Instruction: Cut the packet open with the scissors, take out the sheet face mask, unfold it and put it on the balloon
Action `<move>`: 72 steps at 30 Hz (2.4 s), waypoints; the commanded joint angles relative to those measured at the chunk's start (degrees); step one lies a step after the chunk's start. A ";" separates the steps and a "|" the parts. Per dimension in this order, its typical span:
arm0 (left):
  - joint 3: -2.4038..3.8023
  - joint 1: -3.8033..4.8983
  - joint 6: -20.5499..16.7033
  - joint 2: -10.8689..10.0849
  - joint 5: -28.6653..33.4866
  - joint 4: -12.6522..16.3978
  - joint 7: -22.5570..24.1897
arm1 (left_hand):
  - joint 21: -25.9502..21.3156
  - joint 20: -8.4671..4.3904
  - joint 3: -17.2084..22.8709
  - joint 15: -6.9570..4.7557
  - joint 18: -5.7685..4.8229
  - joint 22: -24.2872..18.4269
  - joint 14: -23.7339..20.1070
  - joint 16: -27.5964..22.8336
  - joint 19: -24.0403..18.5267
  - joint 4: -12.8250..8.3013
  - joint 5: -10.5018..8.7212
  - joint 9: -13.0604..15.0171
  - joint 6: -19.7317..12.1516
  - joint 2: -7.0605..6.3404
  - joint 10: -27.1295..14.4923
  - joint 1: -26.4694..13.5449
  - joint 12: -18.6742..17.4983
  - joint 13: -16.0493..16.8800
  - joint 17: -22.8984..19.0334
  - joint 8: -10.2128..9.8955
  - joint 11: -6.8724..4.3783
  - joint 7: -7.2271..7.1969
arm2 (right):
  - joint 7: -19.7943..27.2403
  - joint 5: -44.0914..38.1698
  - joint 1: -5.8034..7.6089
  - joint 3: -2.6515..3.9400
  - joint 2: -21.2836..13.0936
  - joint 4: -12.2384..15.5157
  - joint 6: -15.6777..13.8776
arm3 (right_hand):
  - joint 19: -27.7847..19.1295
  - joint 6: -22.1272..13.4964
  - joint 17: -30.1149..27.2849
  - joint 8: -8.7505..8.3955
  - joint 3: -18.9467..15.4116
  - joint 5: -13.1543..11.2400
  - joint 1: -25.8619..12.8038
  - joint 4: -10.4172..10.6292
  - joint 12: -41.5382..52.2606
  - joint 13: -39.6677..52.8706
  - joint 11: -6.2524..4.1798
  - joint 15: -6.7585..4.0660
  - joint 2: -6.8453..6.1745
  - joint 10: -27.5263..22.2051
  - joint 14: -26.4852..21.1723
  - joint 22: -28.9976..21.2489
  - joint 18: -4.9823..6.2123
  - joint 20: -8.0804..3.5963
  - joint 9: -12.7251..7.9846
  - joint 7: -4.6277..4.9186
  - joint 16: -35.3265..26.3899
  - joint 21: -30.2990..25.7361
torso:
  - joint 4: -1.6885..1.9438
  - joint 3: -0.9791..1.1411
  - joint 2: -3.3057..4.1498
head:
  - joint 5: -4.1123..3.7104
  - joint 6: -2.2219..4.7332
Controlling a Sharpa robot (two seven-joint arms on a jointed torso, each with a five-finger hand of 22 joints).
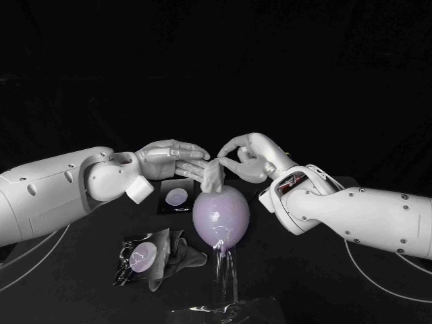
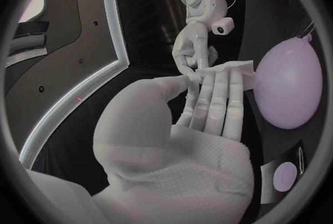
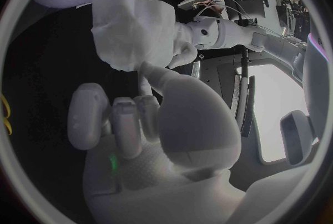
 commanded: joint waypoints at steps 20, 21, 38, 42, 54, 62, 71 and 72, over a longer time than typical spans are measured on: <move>0.03 0.04 -12.93 0.15 -15.68 1.44 2.52 | -4.94 -0.06 -17.00 -0.80 0.95 -2.80 0.99 1.49 4.28 4.47 -0.17 -8.19 7.86 -6.69 2.61 1.16 1.66 0.37 1.95 -7.14 -1.27 3.30 | -4.25 -3.69 0.40 0.09 0.57 -0.24 3.90 | 0.37 0.14 15.05 0.69 0.65 0.38 0.06 -0.36 0.58 11.48 -0.45 -0.51 0.05 3.27 5.99 10.59 -0.47 -0.06 3.47 -0.16 0.20 0.44 | -0.01 -0.01 -0.02 | -0.07 -0.50; 0.03 0.04 -13.36 0.16 -15.99 1.46 2.45 | -5.01 -0.11 -17.20 -0.86 0.97 -2.78 1.18 1.64 4.51 4.50 -0.12 -8.38 8.24 -6.50 2.82 1.59 1.79 0.40 2.08 -7.29 -1.38 3.29 | -4.27 -3.70 0.41 0.09 0.58 -0.24 3.92 | 0.37 0.14 15.05 0.69 0.65 0.38 0.06 -0.36 0.58 11.48 -0.45 -0.51 0.05 3.27 5.99 10.59 -0.47 -0.06 3.47 -0.16 0.20 0.44 | -0.01 -0.01 -0.02 | -0.07 -0.50; 0.03 0.04 -14.88 0.35 -16.10 1.47 3.42 | -5.78 -1.16 -12.36 -2.21 0.94 -2.64 2.15 2.80 6.78 3.56 -0.11 -10.21 14.09 0.32 6.49 9.55 2.70 0.34 3.51 -8.27 -3.36 0.79 | -4.56 -3.79 0.42 0.09 0.82 -0.47 4.75 | 0.41 0.14 15.05 0.76 0.70 0.38 0.03 -0.42 0.68 11.56 -0.46 -0.52 0.00 3.34 5.99 10.61 -0.49 -0.07 3.51 -0.17 0.20 0.54 | -0.01 0.00 -0.01 | 0.03 -0.63; 0.03 0.04 -14.25 0.40 -15.73 1.44 3.75 | -5.86 -1.31 -11.55 -2.32 0.90 -2.60 2.00 2.78 6.93 3.16 -0.13 -10.28 15.06 0.88 7.42 10.24 2.49 0.22 3.70 -8.36 -3.69 0.34 | -4.67 -3.85 0.43 0.09 0.89 -0.57 4.89 | 0.41 0.14 15.05 0.76 0.70 0.38 0.03 -0.42 0.68 11.56 -0.46 -0.52 0.00 3.34 5.99 10.61 -0.49 -0.07 3.51 -0.17 0.20 0.54 | -0.01 0.00 -0.02 | 0.03 -0.64; 0.03 0.04 -12.11 0.42 -15.52 1.52 3.97 | -5.95 -1.34 -11.51 -2.33 0.86 -2.60 1.84 2.73 6.93 2.96 -0.16 -10.33 15.45 0.74 7.81 10.29 2.20 0.13 3.81 -8.52 -3.79 0.14 | -4.73 -3.94 0.43 0.09 1.01 -0.79 4.85 | 0.37 0.13 15.05 0.88 0.79 0.38 -0.05 -0.51 0.74 11.62 -0.47 -0.54 -0.08 3.39 5.99 10.58 -0.47 -0.09 3.56 -0.18 0.20 0.43 | 0.00 0.00 0.00 | 0.03 -0.78; 0.03 0.04 -11.55 0.41 -15.51 1.47 3.79 | -6.21 -1.26 -11.75 -2.21 0.84 -2.63 1.65 2.68 6.88 3.34 -0.16 -10.75 15.12 0.15 7.36 9.55 1.20 -0.05 4.01 -9.59 -3.49 0.45 | -4.71 -3.95 0.43 0.09 1.01 -0.79 4.80 | 0.37 0.13 15.05 0.88 0.79 0.38 -0.05 -0.51 0.74 11.62 -0.47 -0.54 -0.08 3.39 5.99 10.58 -0.47 -0.09 3.56 -0.18 0.20 0.43 | -0.01 0.01 -0.02 | 0.03 -0.81; 0.03 0.03 -11.55 0.41 -15.51 1.38 3.09 | -6.78 -0.99 -13.13 -1.81 0.86 -2.74 1.47 2.70 6.86 4.61 -0.16 -11.66 14.39 -2.23 6.29 7.57 -0.08 -0.01 4.34 -11.66 -2.65 1.65 | -4.63 -3.96 0.43 0.09 0.95 -0.66 4.73 | 0.42 0.12 15.05 0.94 0.86 0.38 -0.11 -0.55 0.73 11.62 -0.48 -0.55 -0.10 3.39 5.99 10.62 -0.49 -0.10 3.60 -0.19 0.20 0.56 | -0.01 0.01 -0.01 | 0.00 -0.81; 0.03 0.03 -11.48 0.41 -15.52 1.39 3.04 | -6.86 -0.96 -13.24 -1.78 0.87 -2.74 1.45 2.70 6.87 4.74 -0.16 -11.74 14.46 -2.38 6.30 7.45 -0.13 0.02 4.38 -11.83 -2.61 1.70 | -4.63 -3.96 0.43 0.09 0.96 -0.66 4.76 | 0.42 0.12 15.05 0.94 0.86 0.38 -0.11 -0.55 0.73 11.62 -0.48 -0.55 -0.10 3.39 5.99 10.62 -0.49 -0.10 3.60 -0.19 0.20 0.56 | -0.01 0.02 0.00 | -0.02 -0.82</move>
